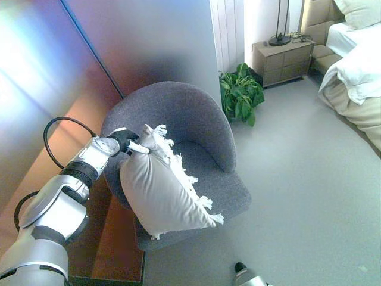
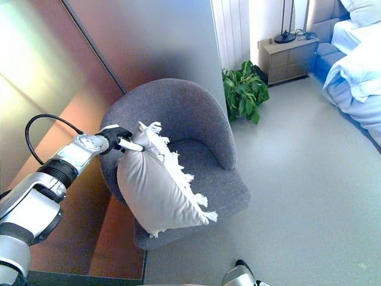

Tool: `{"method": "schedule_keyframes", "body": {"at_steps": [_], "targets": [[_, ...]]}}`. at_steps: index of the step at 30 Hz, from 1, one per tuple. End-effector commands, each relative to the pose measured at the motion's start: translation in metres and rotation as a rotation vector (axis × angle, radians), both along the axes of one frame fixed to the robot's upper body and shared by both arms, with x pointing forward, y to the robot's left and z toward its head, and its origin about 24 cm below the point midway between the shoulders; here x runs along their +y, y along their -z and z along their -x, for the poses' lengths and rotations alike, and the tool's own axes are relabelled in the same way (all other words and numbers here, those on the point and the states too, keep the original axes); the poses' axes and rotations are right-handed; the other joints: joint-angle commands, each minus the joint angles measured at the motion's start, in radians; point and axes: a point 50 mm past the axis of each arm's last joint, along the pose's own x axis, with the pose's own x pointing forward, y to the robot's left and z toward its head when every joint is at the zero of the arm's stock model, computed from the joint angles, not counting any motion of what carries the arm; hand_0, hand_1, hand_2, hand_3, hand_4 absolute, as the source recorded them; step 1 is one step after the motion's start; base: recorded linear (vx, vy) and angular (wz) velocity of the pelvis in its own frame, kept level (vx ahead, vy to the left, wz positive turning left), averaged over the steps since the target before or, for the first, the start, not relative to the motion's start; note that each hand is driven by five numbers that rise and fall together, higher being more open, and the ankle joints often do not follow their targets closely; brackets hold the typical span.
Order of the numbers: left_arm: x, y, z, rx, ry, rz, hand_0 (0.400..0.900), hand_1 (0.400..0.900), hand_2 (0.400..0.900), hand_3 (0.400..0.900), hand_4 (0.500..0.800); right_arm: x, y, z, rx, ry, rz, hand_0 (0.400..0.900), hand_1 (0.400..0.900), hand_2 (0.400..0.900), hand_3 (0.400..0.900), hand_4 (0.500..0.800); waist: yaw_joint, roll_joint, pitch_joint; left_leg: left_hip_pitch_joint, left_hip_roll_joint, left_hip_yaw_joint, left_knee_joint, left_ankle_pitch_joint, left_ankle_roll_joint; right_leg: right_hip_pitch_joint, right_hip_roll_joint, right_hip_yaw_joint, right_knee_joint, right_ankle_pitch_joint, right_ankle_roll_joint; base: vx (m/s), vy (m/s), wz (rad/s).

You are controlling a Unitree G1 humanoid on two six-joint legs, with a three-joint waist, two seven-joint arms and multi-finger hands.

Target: Pick up the pillow and put it on the sofa.

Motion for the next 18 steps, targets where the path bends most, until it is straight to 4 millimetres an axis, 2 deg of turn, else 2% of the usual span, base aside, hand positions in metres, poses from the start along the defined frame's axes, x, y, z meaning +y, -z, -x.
{"method": "schedule_keyframes", "body": {"at_steps": [1, 9, 18], "targets": [[0.017, -0.128, -0.019, -0.427, -0.141, 0.061, 0.9, 0.9, 0.9, 0.9, 0.8, 0.001, 0.001, 0.027, 0.089, -0.006, -0.025, 0.9, 0.9, 0.9, 0.9, 0.8, 0.029, 0.001, -0.069, 0.033, -0.05, 0.006, 0.068, -0.092, -0.024, -0.001, 0.018, -0.042, 0.04, -0.07, 0.083, 0.0, 0.0, 0.0], [0.009, -0.129, -0.02, -0.503, -0.103, 0.206, 0.9, 0.9, 0.9, 0.9, 0.8, 0.005, 0.003, 0.028, 0.091, -0.032, -0.027, 0.9, 0.9, 0.9, 0.9, 0.8, 0.049, -0.015, -0.079, 0.036, -0.044, -0.003, 0.073, -0.096, -0.025, 0.01, 0.018, -0.056, 0.04, -0.075, 0.079, 0.0, 0.0, 0.0], [0.031, -0.108, -0.012, -0.427, -0.159, 0.17, 0.9, 0.9, 0.9, 0.9, 0.8, 0.011, 0.005, 0.022, 0.086, -0.069, -0.033, 0.9, 0.9, 0.9, 0.9, 0.8, 0.085, -0.04, -0.091, 0.044, -0.04, -0.016, 0.071, -0.098, -0.023, 0.029, 0.019, -0.081, 0.036, -0.08, 0.075, -0.01, 0.001, 0.01]]}}
